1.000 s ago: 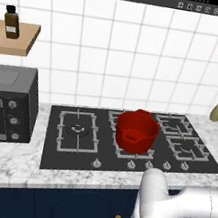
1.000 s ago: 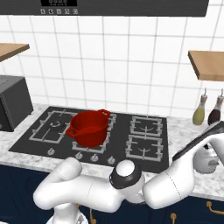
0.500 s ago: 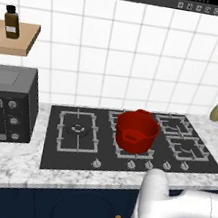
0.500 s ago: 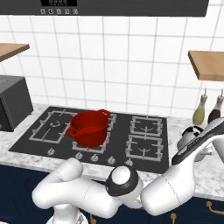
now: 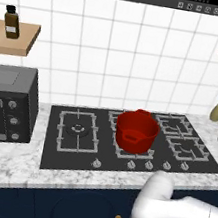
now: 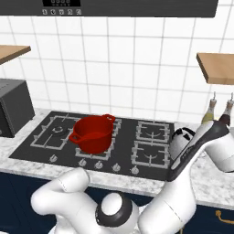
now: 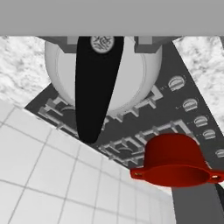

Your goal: Pick the kettle from the counter and place it on a stove burner. Then turn the burner on.

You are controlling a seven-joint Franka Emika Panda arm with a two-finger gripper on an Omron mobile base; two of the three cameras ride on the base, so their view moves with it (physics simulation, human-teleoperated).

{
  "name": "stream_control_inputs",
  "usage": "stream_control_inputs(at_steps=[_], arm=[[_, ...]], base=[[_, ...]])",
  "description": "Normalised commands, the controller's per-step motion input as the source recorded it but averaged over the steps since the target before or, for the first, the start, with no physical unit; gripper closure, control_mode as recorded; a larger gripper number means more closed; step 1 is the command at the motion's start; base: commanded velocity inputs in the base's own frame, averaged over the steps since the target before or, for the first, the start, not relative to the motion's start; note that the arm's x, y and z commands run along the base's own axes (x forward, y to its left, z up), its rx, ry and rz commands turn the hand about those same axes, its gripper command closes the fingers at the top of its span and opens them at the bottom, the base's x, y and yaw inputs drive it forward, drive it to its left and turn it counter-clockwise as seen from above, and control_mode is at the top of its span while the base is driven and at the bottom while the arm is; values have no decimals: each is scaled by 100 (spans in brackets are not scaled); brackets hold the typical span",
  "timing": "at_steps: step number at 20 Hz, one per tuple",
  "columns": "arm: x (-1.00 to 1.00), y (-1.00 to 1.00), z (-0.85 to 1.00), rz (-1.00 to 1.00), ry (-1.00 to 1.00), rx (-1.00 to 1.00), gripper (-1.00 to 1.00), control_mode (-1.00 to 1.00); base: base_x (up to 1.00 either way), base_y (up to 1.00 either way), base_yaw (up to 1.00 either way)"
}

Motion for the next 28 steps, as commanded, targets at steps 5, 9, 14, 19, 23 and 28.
stream_control_inputs(at_steps=[5, 9, 14, 19, 23, 28], arm=[[-37, 89, 8, 0, -8, -11, 100, -100], [-55, 79, 25, 0, -5, -10, 100, -100], [-44, 71, 49, 0, -1, -7, 100, -100], [-37, 74, 47, 0, 6, -1, 100, -100], [-43, 74, 44, 0, 3, 0, 100, -100], [-19, 82, 23, 1, 0, 0, 100, -100]], base=[[0, 0, 0], [0, 0, 0], [0, 0, 0], [0, 0, 0], [0, 0, 0], [0, 0, 0]])
